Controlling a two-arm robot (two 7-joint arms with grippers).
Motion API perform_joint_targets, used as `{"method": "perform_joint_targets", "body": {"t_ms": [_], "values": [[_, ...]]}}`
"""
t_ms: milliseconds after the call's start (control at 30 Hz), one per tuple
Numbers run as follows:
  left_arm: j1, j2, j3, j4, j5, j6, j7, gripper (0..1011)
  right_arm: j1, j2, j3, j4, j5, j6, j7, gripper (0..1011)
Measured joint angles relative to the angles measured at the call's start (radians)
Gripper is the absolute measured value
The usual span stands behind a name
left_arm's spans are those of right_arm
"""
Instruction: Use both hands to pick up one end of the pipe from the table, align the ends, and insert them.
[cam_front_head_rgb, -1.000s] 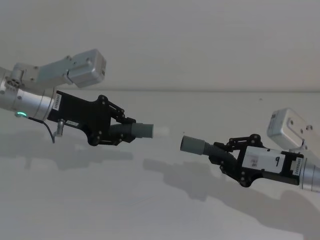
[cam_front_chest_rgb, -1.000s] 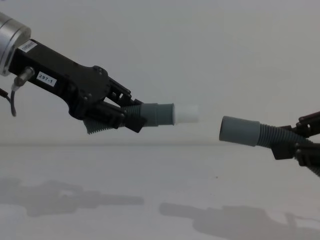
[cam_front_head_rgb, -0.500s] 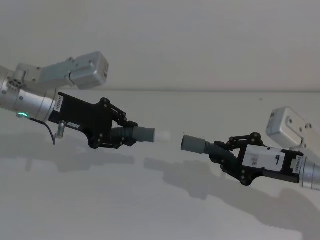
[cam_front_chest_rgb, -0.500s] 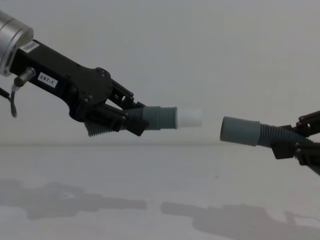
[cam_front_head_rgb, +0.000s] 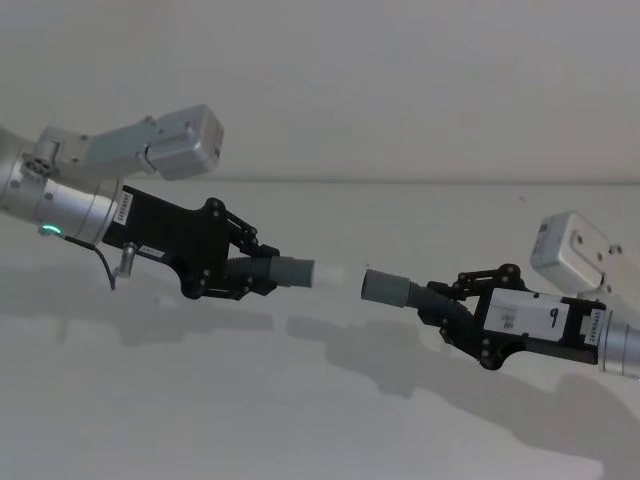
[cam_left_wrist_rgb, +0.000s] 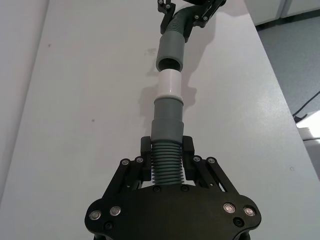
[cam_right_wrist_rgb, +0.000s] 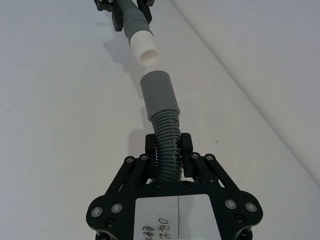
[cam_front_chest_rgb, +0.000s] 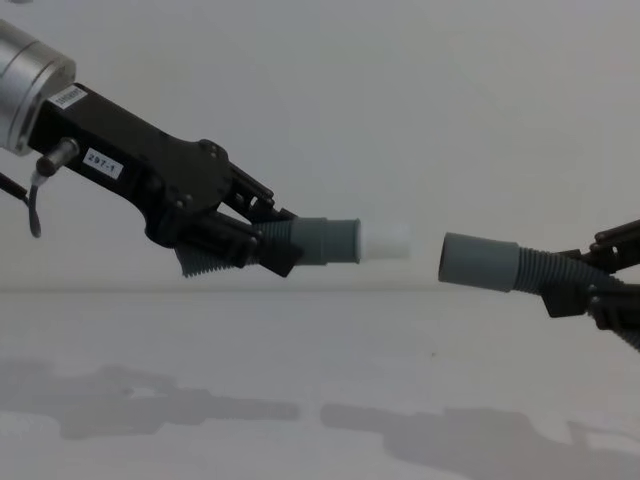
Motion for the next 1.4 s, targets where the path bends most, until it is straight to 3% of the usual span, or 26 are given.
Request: {"method": "perform_joint_targets", "body": {"t_ms": [1400], "values": [[-0.046,-0.027,0.052,0.039,-0.004,-0.019,-0.007,343,0.016,0.018,-0.022,0.002,0.060,-0.006,-0.003,274]]}}
